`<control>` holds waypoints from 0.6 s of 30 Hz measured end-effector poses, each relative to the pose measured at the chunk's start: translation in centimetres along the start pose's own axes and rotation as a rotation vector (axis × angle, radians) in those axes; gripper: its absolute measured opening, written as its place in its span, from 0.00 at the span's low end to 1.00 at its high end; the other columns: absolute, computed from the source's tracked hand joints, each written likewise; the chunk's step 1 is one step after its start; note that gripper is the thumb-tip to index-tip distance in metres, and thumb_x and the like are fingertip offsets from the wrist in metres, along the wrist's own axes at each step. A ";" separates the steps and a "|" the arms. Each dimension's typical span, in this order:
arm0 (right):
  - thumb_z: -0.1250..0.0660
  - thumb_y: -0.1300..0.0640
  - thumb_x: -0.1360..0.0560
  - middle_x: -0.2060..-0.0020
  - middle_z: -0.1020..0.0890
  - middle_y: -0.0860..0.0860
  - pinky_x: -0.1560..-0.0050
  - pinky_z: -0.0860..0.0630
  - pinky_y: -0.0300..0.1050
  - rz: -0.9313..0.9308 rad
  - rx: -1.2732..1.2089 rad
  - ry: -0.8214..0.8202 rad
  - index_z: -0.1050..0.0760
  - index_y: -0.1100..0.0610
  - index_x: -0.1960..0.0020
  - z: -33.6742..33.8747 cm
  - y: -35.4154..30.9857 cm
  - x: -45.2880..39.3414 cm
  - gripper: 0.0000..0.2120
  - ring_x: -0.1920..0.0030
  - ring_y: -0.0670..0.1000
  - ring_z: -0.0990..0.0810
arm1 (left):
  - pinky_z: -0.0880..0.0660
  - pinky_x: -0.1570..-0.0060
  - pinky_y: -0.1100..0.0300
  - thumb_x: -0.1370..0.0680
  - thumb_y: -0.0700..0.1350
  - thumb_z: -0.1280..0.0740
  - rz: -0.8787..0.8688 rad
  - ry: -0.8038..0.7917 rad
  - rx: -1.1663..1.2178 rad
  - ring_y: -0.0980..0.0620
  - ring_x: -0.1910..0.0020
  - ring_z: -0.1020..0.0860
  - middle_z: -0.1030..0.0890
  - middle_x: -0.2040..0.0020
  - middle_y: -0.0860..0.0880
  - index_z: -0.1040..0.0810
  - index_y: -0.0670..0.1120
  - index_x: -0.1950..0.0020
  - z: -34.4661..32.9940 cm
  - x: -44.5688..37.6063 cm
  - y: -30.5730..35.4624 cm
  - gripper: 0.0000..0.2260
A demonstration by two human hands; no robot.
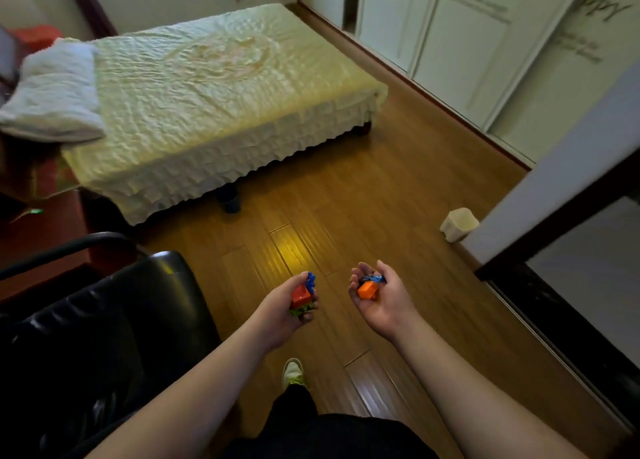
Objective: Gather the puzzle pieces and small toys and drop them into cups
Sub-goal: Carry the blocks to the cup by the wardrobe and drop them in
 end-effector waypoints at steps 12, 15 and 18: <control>0.40 0.50 0.20 0.58 0.22 0.57 0.56 0.22 0.43 0.182 -0.196 0.092 0.24 0.62 0.49 -4.7 -7.3 -4.6 0.15 0.57 0.52 0.22 | 0.18 0.62 0.53 0.22 0.47 0.35 0.170 -0.260 0.154 0.44 0.59 0.20 0.20 0.59 0.40 0.25 0.35 0.48 -6.4 -8.3 8.4 0.14; 0.39 0.50 0.20 0.57 0.21 0.57 0.53 0.23 0.44 0.204 -0.228 0.116 0.24 0.63 0.47 -4.4 -8.9 -5.1 0.15 0.56 0.53 0.22 | 0.18 0.57 0.50 0.23 0.46 0.35 0.219 -0.309 0.175 0.43 0.57 0.20 0.20 0.59 0.38 0.19 0.33 0.59 -8.5 -9.8 8.7 0.16; 0.38 0.50 0.20 0.56 0.21 0.58 0.53 0.22 0.45 0.237 -0.258 0.138 0.24 0.62 0.46 -3.4 -11.4 -6.1 0.15 0.55 0.53 0.21 | 0.18 0.56 0.49 0.23 0.46 0.34 0.277 -0.329 0.171 0.43 0.56 0.20 0.20 0.58 0.38 0.18 0.33 0.59 -11.1 -11.9 8.2 0.16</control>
Point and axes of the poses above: each hand's wrist, its own x-axis away from the middle knuckle, its own z-axis out of the back of the hand, y = z × x, the point moved 8 cm from there along -x, towards the middle knuckle
